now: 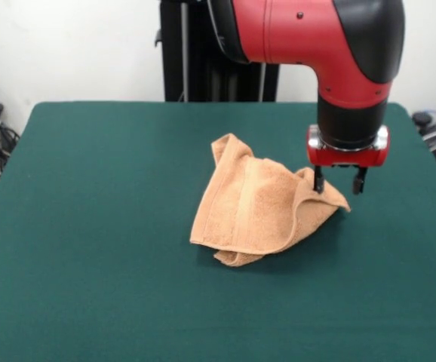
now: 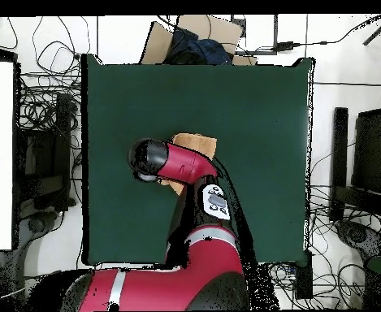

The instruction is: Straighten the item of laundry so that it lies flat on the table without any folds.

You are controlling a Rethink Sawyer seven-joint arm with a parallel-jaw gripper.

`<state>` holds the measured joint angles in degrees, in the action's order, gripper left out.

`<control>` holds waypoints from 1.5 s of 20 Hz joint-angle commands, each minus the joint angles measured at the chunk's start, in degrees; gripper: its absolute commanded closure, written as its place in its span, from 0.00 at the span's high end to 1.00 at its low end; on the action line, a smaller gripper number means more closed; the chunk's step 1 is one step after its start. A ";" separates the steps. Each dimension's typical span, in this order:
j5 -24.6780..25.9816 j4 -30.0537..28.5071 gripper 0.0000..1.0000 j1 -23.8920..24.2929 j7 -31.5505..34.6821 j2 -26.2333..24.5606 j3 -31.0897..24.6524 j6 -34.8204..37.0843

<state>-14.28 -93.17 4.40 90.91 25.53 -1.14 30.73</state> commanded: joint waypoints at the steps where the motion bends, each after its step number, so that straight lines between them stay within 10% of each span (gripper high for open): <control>1: -0.50 -3.17 1.00 -0.08 9.84 -2.01 -3.92 -1.97; 24: -0.49 -3.38 1.00 -1.52 11.41 -0.40 -2.13 -1.41; 25: -0.51 -3.42 0.00 -1.52 11.42 -0.42 -2.14 -1.56; 30: -0.46 -3.10 0.00 -1.82 11.72 -0.49 -1.71 -1.71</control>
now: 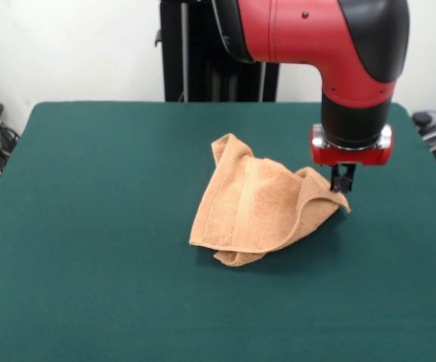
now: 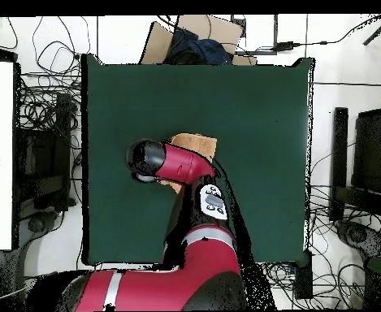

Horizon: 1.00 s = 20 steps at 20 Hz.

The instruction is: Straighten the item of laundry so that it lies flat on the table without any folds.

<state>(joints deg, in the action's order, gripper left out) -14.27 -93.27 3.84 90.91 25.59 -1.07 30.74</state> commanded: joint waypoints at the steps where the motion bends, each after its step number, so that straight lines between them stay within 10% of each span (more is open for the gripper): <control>1: -0.43 -2.89 0.00 -1.37 11.78 -0.58 -1.62 -1.60; 17: -0.86 -3.47 0.00 -1.12 11.32 -0.44 -1.91 -1.09; 18: -0.91 -3.46 1.00 -0.93 11.15 -0.44 -2.10 -1.01; 20: -1.16 -3.78 1.00 -0.73 11.26 -0.36 -2.41 -1.40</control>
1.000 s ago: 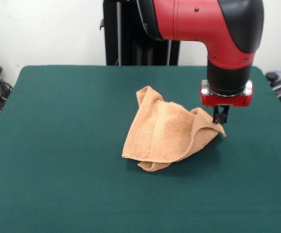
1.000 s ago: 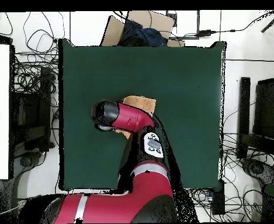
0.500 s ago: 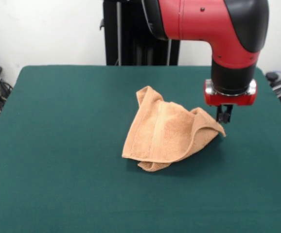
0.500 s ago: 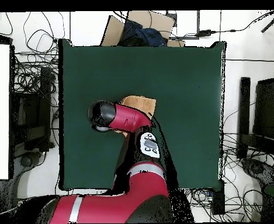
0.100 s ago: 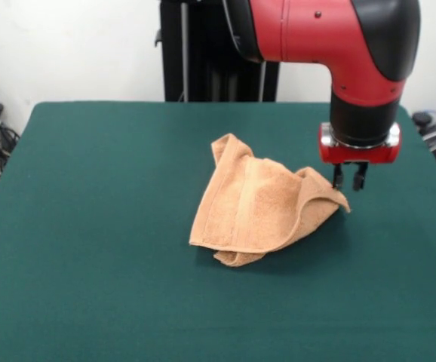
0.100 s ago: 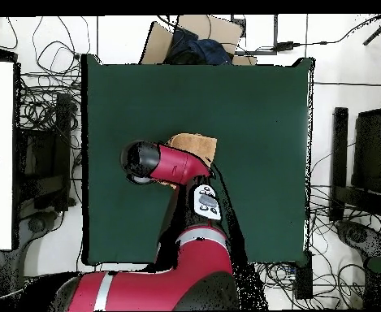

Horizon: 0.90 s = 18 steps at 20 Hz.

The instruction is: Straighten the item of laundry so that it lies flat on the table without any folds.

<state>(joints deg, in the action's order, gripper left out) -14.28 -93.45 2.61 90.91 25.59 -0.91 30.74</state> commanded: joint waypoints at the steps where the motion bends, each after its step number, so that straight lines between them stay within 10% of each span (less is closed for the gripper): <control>1: -1.28 -3.76 1.00 0.60 11.31 -0.31 -2.73 -1.59; 18: -0.72 -1.80 1.00 5.10 6.10 -4.72 -7.48 -3.05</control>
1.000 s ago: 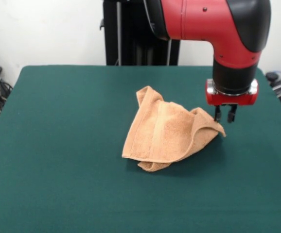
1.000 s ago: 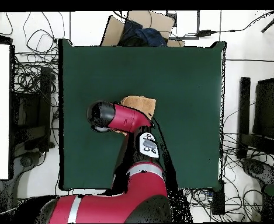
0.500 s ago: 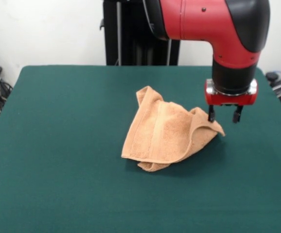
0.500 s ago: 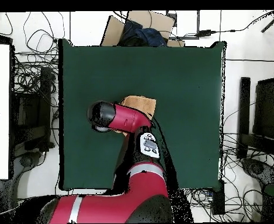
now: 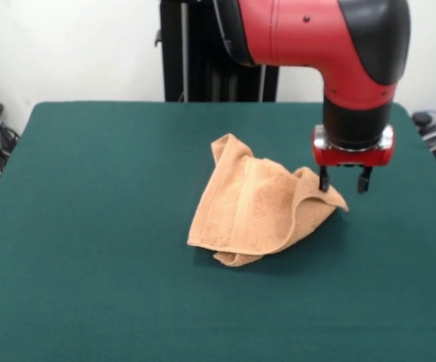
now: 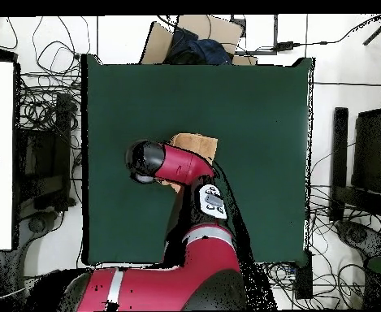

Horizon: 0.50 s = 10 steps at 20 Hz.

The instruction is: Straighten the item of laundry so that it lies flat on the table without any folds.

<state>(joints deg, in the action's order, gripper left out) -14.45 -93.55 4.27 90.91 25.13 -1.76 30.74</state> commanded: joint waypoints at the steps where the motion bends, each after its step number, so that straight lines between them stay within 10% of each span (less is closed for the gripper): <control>1: -0.49 -1.71 1.00 3.52 6.27 -4.44 -6.71 -3.50; 10: 1.25 -0.23 1.00 3.50 6.64 -7.34 -6.73 -4.84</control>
<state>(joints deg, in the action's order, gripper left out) -14.48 -93.30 7.19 90.91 22.67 -3.98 30.76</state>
